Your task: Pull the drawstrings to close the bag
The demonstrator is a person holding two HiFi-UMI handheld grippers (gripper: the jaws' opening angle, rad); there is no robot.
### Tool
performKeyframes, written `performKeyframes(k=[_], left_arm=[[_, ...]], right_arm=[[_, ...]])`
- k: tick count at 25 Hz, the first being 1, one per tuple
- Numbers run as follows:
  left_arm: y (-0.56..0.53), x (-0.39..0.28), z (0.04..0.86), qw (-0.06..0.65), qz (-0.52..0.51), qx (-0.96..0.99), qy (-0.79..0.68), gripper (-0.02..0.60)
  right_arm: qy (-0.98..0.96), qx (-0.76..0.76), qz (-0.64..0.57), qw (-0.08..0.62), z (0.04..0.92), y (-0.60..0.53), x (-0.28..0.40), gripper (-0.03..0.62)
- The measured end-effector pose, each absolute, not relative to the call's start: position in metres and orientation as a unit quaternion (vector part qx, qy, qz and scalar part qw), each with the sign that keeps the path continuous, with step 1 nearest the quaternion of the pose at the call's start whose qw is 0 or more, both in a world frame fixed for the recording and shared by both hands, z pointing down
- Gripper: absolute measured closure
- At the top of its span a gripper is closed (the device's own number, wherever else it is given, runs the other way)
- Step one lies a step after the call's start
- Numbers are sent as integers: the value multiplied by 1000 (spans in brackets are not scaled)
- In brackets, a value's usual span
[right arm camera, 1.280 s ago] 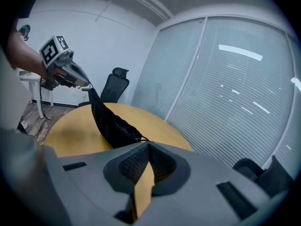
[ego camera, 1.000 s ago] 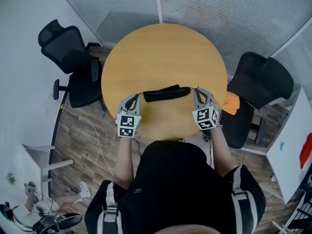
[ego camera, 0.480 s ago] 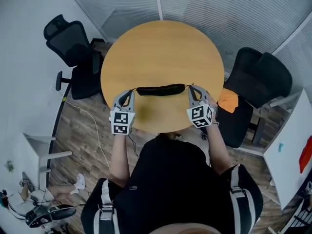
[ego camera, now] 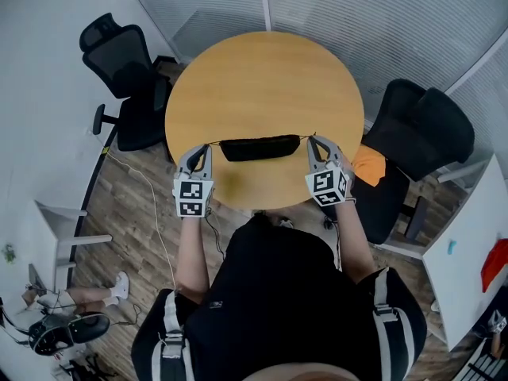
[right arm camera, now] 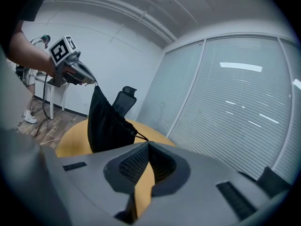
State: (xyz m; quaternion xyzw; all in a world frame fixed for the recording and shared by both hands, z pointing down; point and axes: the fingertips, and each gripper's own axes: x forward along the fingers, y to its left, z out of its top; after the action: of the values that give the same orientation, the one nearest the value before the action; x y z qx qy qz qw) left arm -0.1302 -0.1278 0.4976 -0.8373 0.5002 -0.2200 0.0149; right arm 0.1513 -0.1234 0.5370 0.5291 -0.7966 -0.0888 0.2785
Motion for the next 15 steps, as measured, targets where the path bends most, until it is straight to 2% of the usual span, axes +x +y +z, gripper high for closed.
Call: performKeyframes(k=[15], left_arm=[[-121, -137, 510, -1, -226, -823, 521, 565]], right_arm=[[-797, 531, -66, 281, 547, -118, 180, 536]])
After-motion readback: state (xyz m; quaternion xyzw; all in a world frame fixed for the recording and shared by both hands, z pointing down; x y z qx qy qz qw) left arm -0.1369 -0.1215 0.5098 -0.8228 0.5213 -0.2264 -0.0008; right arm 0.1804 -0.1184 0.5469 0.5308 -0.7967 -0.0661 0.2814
